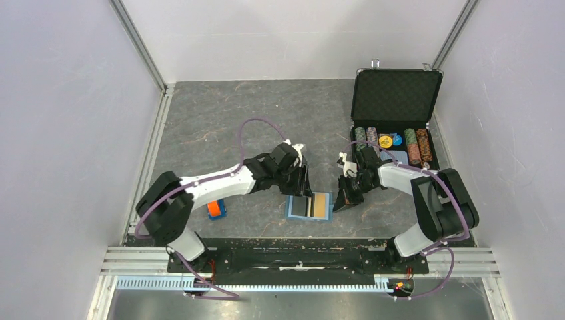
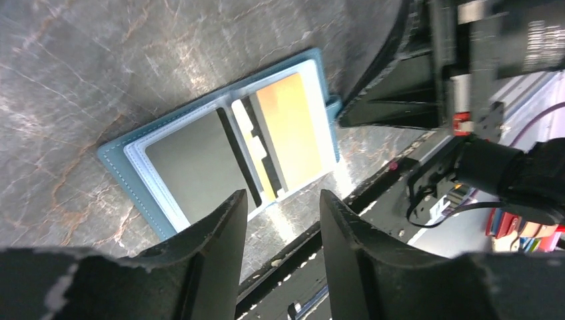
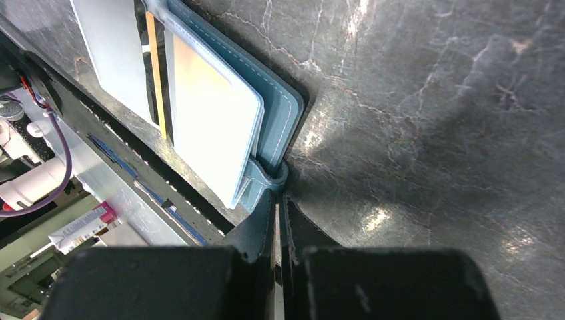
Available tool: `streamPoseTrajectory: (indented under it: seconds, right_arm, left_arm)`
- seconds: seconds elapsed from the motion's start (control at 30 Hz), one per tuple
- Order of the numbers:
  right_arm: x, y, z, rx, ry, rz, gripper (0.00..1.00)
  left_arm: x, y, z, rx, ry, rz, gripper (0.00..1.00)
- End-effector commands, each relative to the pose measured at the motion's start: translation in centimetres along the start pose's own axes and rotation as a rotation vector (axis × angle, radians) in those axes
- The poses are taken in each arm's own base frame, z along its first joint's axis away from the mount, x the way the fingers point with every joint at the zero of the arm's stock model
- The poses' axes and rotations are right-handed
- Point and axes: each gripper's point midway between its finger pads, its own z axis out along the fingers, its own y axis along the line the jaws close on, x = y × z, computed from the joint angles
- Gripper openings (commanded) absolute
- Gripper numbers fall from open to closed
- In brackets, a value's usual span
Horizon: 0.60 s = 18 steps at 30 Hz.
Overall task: Put the credit cards into the card holder
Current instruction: Turn over the card slot in the card holder.
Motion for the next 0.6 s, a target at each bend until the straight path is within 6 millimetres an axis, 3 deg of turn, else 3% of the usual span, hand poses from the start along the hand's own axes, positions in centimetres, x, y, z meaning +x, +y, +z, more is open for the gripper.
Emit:
streamPoseTrajectory:
  seconds: [0.0,0.13,0.33,0.57]
  right_arm:
    - [-0.9,-1.4,-0.3,0.084,-0.030,-0.047,0.00]
    - [-0.8,-1.4,-0.2,0.083,-0.027,-0.048,0.00]
    - [-0.7,-1.5,-0.2,0.080,-0.027,-0.050,0.00]
    - [-0.4,-1.4,-0.1,0.075,-0.025,-0.050,0.00]
  left_arm:
    - [1.7,-0.1,2.2,0.037,0.085,-0.052,0.49]
    - [2.7,0.7,3.8,0.007,0.150,-0.068,0.49]
    - [3.5,-0.3,5.8,0.075,0.233,-0.064,0.50]
    - [3.3,-1.6,5.6,0.124,0.238,-0.052,0.40]
